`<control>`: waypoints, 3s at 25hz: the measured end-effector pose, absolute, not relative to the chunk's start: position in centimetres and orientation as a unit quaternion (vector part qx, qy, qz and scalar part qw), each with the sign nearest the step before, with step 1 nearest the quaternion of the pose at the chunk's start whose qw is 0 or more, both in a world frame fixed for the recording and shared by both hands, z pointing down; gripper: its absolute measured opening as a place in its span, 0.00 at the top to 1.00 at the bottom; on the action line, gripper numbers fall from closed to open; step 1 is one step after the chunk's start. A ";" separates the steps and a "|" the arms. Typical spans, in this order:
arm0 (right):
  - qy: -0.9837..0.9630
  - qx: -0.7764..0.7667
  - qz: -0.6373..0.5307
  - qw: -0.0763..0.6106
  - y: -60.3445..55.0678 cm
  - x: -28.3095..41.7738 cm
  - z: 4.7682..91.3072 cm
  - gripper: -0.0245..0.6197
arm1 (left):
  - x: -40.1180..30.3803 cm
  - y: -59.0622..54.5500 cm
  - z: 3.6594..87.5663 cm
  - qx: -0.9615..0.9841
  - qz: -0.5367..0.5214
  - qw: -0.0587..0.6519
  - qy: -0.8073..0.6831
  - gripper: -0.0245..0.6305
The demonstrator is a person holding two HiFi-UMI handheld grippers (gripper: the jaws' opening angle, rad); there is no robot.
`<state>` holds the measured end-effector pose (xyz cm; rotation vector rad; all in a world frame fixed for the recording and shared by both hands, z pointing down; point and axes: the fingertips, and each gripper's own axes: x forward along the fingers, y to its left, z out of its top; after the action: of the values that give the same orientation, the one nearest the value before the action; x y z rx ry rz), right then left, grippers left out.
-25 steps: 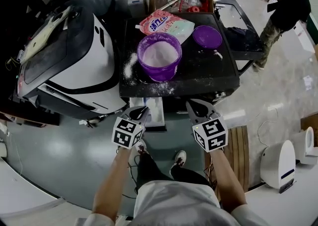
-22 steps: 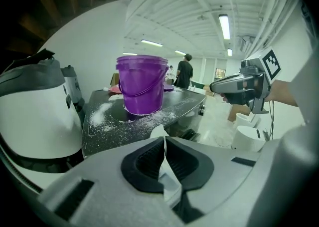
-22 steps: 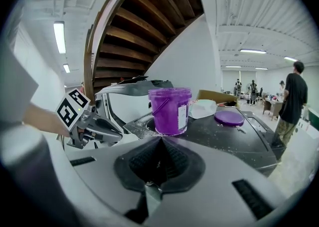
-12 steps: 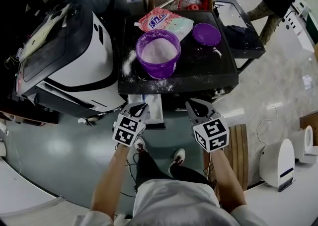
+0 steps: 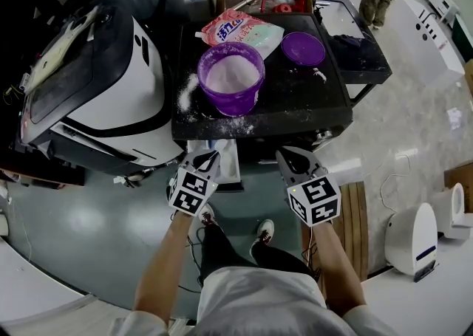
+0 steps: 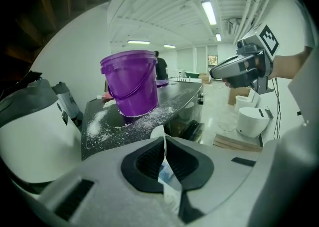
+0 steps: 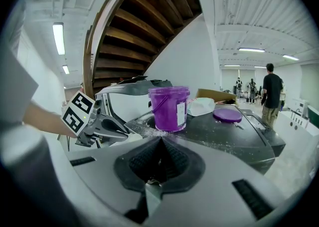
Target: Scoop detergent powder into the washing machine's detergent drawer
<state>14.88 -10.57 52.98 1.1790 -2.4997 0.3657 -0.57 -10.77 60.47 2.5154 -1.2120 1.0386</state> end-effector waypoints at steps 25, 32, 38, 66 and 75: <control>-0.877 0.424 0.138 0.181 -10.3 16.5 54.3 0.97 | 1.4 -9.8 62.0 0.789 0.498 -0.185 -0.308 0.94; -0.877 0.423 0.137 0.181 -10.5 16.5 54.3 0.97 | 1.7 -9.7 61.6 0.746 0.530 -0.279 -0.291 0.94; -0.878 0.422 0.138 0.181 -10.6 16.5 54.4 0.97 | 1.7 -9.7 61.6 0.732 0.538 -0.305 -0.286 0.94; -0.879 0.430 0.115 0.171 -10.4 16.2 51.1 0.97 | -3.3 -9.8 58.0 0.821 0.077 0.299 -0.481 0.94; -0.877 0.450 0.080 0.146 -12.2 15.7 45.4 0.97 | -5.0 -10.6 50.7 0.848 0.012 0.274 -0.454 0.94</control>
<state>15.66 -12.17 45.36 1.2966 -2.5263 0.2301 -4.97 -10.62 50.68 2.2794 -1.2216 0.0325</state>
